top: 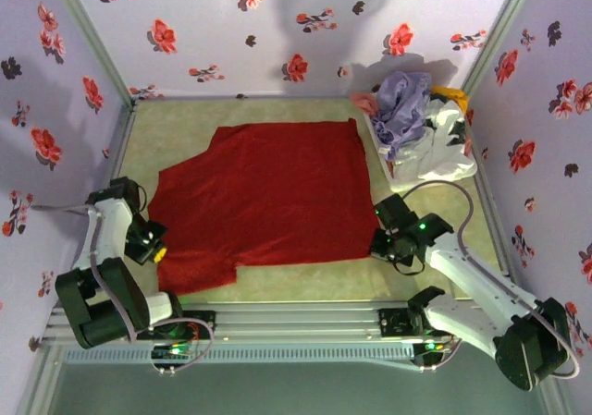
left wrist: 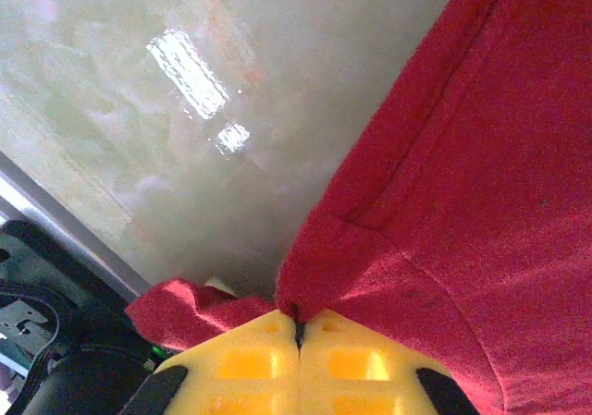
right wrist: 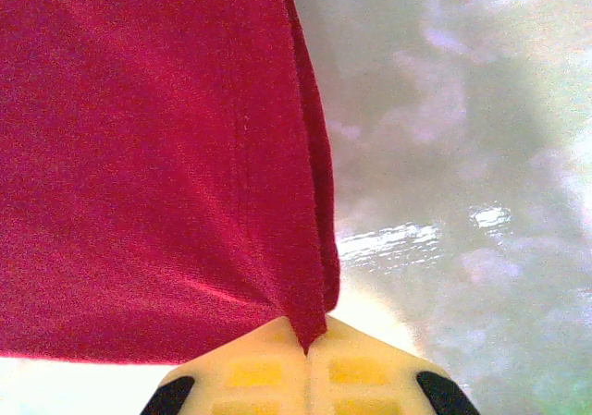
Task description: Fold and stack the t-shirts
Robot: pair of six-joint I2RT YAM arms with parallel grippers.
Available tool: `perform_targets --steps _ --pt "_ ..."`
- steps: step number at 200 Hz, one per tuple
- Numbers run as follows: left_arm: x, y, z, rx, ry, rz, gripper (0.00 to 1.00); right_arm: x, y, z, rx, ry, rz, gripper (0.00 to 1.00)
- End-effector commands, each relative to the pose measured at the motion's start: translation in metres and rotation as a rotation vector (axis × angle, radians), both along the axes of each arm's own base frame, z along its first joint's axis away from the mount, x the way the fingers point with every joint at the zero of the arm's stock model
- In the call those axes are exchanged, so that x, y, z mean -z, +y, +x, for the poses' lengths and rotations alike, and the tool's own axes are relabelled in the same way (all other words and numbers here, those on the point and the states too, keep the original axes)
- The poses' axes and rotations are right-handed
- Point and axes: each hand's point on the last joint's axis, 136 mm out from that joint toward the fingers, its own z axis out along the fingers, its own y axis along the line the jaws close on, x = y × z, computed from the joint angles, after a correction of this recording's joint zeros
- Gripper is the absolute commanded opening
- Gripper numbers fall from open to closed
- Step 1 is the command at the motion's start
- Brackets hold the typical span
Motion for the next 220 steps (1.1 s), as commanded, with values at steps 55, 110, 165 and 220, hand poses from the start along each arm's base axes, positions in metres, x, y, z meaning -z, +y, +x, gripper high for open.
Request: perform_targets --steps 55,110,165,220 --pt "-0.005 -0.006 0.013 0.061 -0.024 -0.078 0.0 -0.022 -0.009 0.013 -0.017 -0.041 -0.128 0.0" --pt "-0.007 -0.005 0.055 0.15 -0.029 -0.159 0.0 -0.016 -0.005 0.059 -0.017 0.028 -0.153 0.0" --pt "-0.026 -0.004 0.1 0.175 -0.112 -0.199 0.0 -0.016 -0.005 0.102 -0.034 0.05 -0.178 0.0" --pt "-0.018 0.0 0.134 0.176 -0.125 -0.23 0.0 -0.015 0.001 0.142 -0.048 0.048 -0.177 0.0"
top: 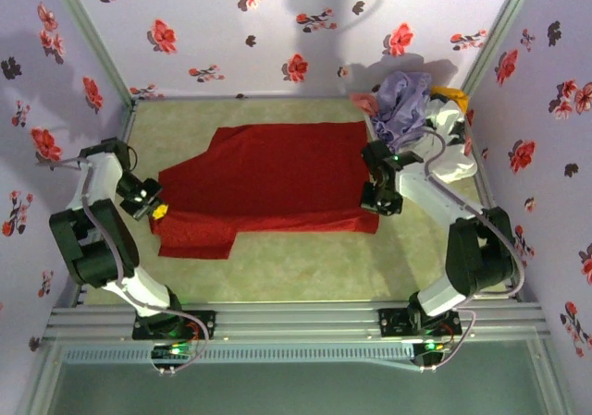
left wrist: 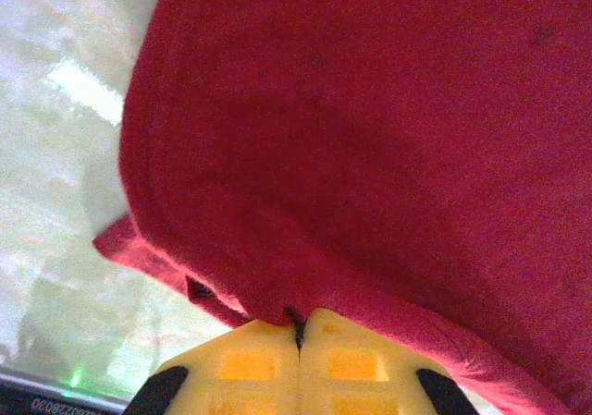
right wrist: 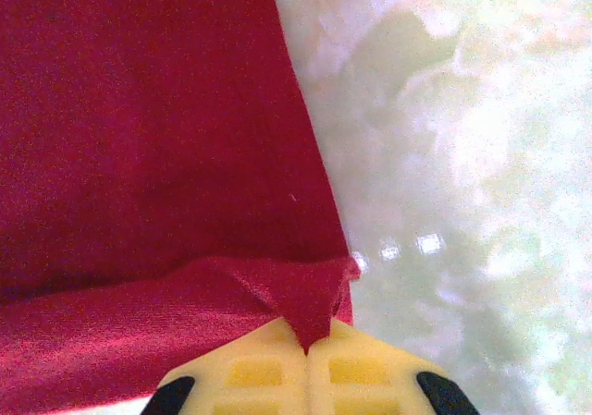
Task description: Fold and stack the t-shirts
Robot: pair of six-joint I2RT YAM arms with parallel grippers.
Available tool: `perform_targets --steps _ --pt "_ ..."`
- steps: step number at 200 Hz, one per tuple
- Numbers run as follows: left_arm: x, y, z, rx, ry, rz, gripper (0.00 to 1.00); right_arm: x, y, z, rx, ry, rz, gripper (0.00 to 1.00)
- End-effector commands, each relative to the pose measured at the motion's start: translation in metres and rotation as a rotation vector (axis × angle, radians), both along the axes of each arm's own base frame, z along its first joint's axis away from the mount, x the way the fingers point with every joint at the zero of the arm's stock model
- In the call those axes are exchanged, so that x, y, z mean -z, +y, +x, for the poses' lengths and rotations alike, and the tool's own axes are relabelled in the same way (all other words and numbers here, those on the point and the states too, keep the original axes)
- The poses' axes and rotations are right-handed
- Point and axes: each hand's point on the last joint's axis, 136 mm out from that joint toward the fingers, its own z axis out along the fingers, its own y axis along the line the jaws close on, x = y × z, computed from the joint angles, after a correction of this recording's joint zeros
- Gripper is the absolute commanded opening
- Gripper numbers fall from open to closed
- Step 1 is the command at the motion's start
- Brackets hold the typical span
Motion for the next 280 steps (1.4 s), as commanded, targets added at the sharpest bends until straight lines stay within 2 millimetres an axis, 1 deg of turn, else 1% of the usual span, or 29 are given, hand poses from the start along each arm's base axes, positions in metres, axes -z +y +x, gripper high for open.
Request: perform_targets --steps 1,25,73,109,121,129,137,142,143,145,146,154,166,176,191,210,229,243,255,280 --pt "0.001 0.001 0.015 0.017 -0.017 -0.024 0.0 -0.003 -0.001 0.015 -0.026 -0.011 -0.016 0.0" --pt "0.009 0.001 0.025 0.025 -0.003 -0.039 0.0 0.005 -0.001 0.025 -0.035 0.014 -0.023 0.0" --pt "0.018 0.003 0.045 0.029 0.001 -0.056 0.0 0.024 -0.002 0.044 -0.044 0.053 -0.047 0.0" --pt "0.015 0.003 0.063 0.023 -0.016 -0.069 0.0 0.03 -0.007 0.058 -0.043 0.056 -0.076 0.0" --pt "0.016 0.003 0.068 0.021 -0.02 -0.075 0.0 0.031 -0.007 0.063 -0.041 0.057 -0.072 0.04" --pt "0.017 0.003 0.07 0.021 -0.021 -0.079 0.0 0.032 -0.006 0.065 -0.043 0.063 -0.065 0.08" --pt "0.017 0.004 0.073 0.021 -0.021 -0.081 0.07 0.031 -0.003 0.067 -0.051 0.063 -0.051 0.13" --pt "0.018 0.003 0.074 0.021 -0.02 -0.087 0.16 0.03 -0.001 0.068 -0.055 0.062 -0.043 0.16" --pt "0.018 0.003 0.074 0.02 -0.019 -0.087 0.19 0.029 -0.001 0.068 -0.057 0.061 -0.041 0.17" --pt "0.018 0.003 0.075 0.022 -0.021 -0.09 0.21 0.028 0.0 0.069 -0.058 0.059 -0.036 0.18" --pt "0.018 0.002 0.075 0.022 -0.021 -0.09 0.24 0.027 0.0 0.069 -0.059 0.057 -0.035 0.19" --pt "0.018 0.002 0.077 0.023 -0.024 -0.098 0.33 0.023 0.002 0.07 -0.063 0.048 -0.024 0.24" --pt "0.014 0.002 0.078 0.03 -0.036 -0.096 0.5 0.014 0.004 0.07 -0.07 0.031 -0.009 0.33" --pt "0.01 0.003 0.076 0.037 -0.042 -0.088 0.57 0.005 0.006 0.068 -0.075 0.021 0.005 0.39" --pt "0.003 0.005 0.072 0.056 -0.058 -0.065 0.61 -0.008 0.007 0.065 -0.079 -0.004 0.015 0.43" --pt "-0.003 0.004 0.058 0.077 -0.057 -0.043 0.63 -0.025 0.012 0.056 -0.091 -0.037 0.031 0.45" --pt "0.0 0.0 0.042 0.087 -0.053 -0.041 0.63 -0.031 0.022 0.042 -0.106 -0.046 0.072 0.48" --pt "0.006 -0.004 0.033 0.088 -0.053 -0.05 0.61 -0.028 0.03 0.034 -0.11 -0.044 0.101 0.49" --pt "0.014 -0.008 0.027 0.089 -0.042 -0.065 0.61 -0.021 0.038 0.029 -0.111 -0.037 0.119 0.49" --pt "0.031 -0.015 0.023 0.098 -0.027 -0.091 0.61 -0.005 0.056 0.023 -0.147 -0.006 0.129 0.49"
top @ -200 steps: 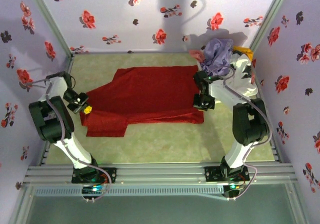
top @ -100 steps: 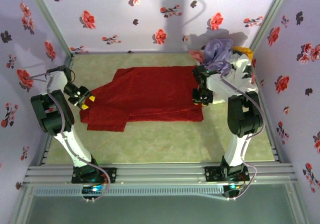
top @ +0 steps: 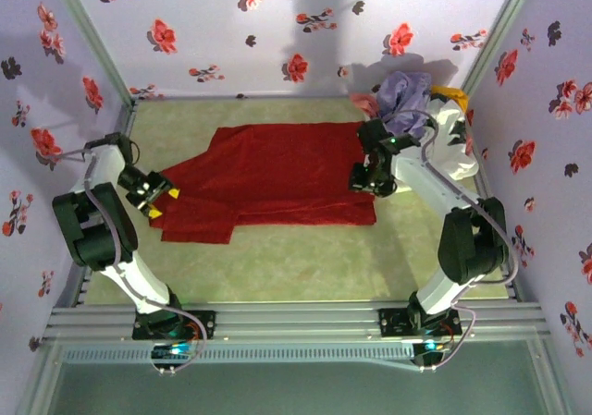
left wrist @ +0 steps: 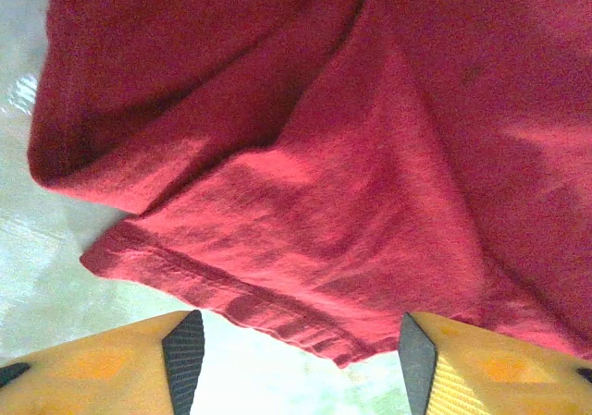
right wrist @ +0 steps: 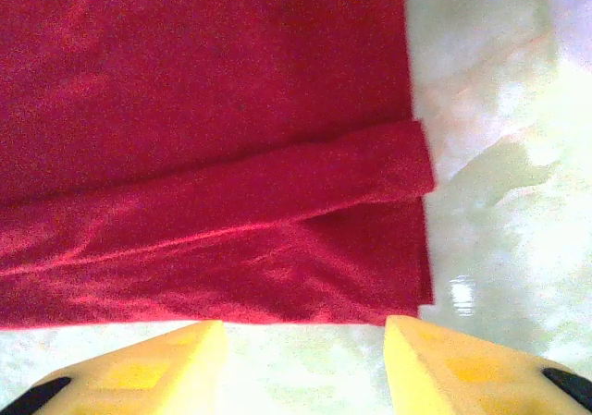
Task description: Fold and stack the t-shirts
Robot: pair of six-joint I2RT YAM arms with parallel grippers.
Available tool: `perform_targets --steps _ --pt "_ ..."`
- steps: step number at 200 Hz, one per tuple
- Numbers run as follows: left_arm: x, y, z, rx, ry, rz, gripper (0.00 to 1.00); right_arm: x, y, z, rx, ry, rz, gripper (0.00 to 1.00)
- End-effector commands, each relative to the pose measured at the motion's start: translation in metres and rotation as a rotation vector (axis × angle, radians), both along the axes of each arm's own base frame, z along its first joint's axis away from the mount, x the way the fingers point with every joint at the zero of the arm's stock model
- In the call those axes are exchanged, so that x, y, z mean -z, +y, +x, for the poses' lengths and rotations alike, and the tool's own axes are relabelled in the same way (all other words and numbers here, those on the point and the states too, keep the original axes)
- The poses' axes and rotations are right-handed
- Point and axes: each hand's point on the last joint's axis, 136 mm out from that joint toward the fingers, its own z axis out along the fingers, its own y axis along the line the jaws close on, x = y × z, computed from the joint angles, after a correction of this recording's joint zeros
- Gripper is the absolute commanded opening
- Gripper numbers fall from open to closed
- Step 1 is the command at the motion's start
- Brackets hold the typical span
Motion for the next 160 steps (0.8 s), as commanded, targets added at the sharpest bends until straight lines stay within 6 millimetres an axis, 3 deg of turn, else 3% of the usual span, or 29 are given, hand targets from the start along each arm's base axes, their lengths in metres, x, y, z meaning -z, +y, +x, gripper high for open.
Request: perform_targets --steps 1,23,69,160 --pt "0.014 -0.008 -0.002 0.037 -0.004 -0.024 0.61 0.022 0.017 -0.01 -0.012 0.06 0.021 0.49" --pt "0.028 -0.009 0.001 0.048 0.014 -0.03 0.6 0.037 0.03 -0.006 -0.015 0.076 0.046 0.49" --pt "0.058 -0.002 -0.004 0.088 0.093 -0.014 0.61 0.078 0.035 0.002 -0.02 0.152 0.021 0.5" --pt "0.083 0.014 -0.045 0.072 0.235 0.06 0.64 0.118 0.021 -0.048 -0.018 0.295 0.005 0.5"
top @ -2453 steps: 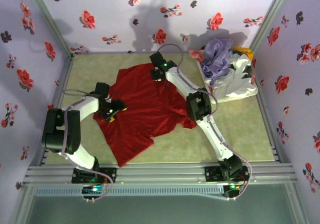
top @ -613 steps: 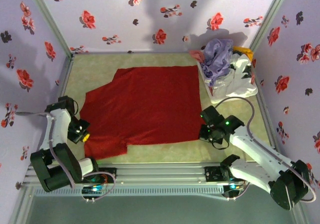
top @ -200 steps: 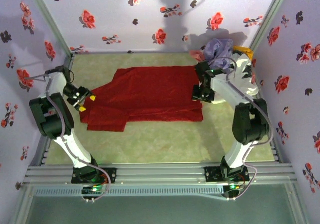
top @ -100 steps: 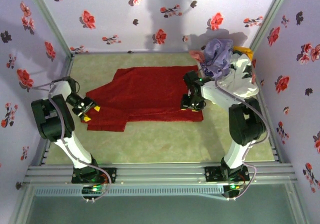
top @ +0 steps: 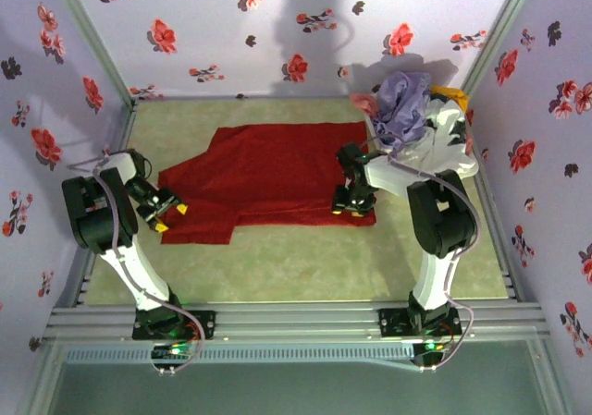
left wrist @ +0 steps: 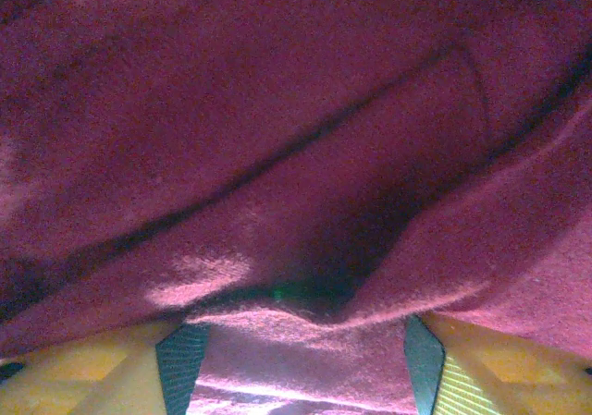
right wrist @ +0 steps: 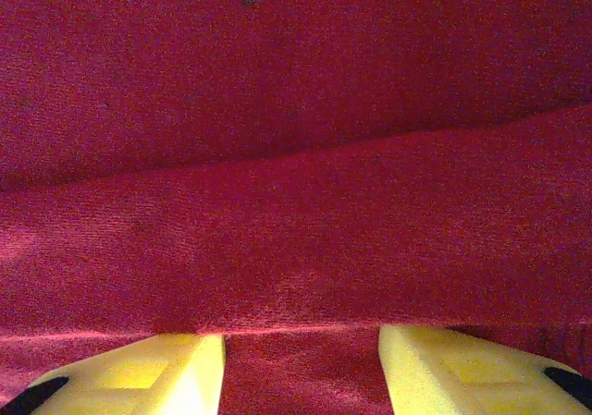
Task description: Fold and stack the t-shirts
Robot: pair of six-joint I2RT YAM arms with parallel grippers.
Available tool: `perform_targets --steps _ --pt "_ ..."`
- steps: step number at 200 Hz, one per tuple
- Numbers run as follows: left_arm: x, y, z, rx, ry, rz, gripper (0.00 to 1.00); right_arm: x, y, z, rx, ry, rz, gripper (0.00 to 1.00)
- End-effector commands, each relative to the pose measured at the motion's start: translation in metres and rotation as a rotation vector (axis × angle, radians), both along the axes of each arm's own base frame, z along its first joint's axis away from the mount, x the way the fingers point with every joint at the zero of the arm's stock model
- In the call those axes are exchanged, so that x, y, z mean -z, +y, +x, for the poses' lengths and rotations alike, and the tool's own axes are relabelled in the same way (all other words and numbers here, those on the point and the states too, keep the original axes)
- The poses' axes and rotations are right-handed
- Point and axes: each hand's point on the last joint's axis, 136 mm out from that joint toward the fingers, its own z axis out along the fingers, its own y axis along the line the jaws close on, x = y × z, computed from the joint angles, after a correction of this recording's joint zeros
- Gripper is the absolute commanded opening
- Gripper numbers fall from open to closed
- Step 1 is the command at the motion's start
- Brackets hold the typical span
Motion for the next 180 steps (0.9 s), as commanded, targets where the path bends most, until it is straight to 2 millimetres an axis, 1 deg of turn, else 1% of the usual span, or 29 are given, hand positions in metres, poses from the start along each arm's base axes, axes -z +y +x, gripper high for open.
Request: perform_targets --steps 1,26,52,62,70,83,99,117,127,145,159,180 --pt "0.018 0.012 -0.033 0.019 0.116 0.059 0.64 0.021 -0.011 -0.037 0.014 0.128 -0.024 0.5" --pt "0.014 0.013 -0.044 0.009 0.124 0.065 0.64 0.021 -0.015 -0.047 0.019 0.137 -0.024 0.5" --pt "0.007 0.014 -0.056 -0.001 0.127 0.068 0.65 0.013 -0.017 -0.055 0.02 0.129 -0.011 0.5" --pt "0.003 0.011 -0.061 -0.003 0.122 0.064 0.65 0.008 -0.017 -0.057 0.017 0.121 0.0 0.5" --pt "-0.003 0.005 -0.064 -0.002 0.109 0.044 0.65 0.003 -0.014 -0.058 0.014 0.115 0.022 0.5" --pt "-0.015 0.002 -0.066 0.001 0.065 0.057 0.65 -0.011 -0.006 -0.057 -0.004 0.082 0.067 0.5" --pt "-0.03 0.005 -0.066 -0.01 0.005 0.08 0.65 -0.036 0.005 -0.053 -0.034 0.022 0.112 0.51" --pt "-0.046 0.005 -0.066 -0.009 -0.031 0.082 0.66 -0.062 0.017 -0.051 -0.059 -0.007 0.154 0.51" --pt "-0.054 0.004 -0.067 -0.009 -0.045 0.082 0.66 -0.076 0.026 -0.052 -0.079 -0.02 0.175 0.52" --pt "-0.06 0.008 -0.073 0.014 -0.024 0.111 0.65 -0.089 0.045 -0.057 -0.1 -0.033 0.208 0.53" --pt "-0.058 0.004 -0.077 0.024 -0.002 0.083 0.64 -0.092 0.069 -0.063 -0.115 -0.036 0.244 0.53" --pt "-0.054 -0.002 -0.084 0.025 0.015 0.056 0.62 -0.091 0.113 -0.071 -0.141 -0.05 0.267 0.53"
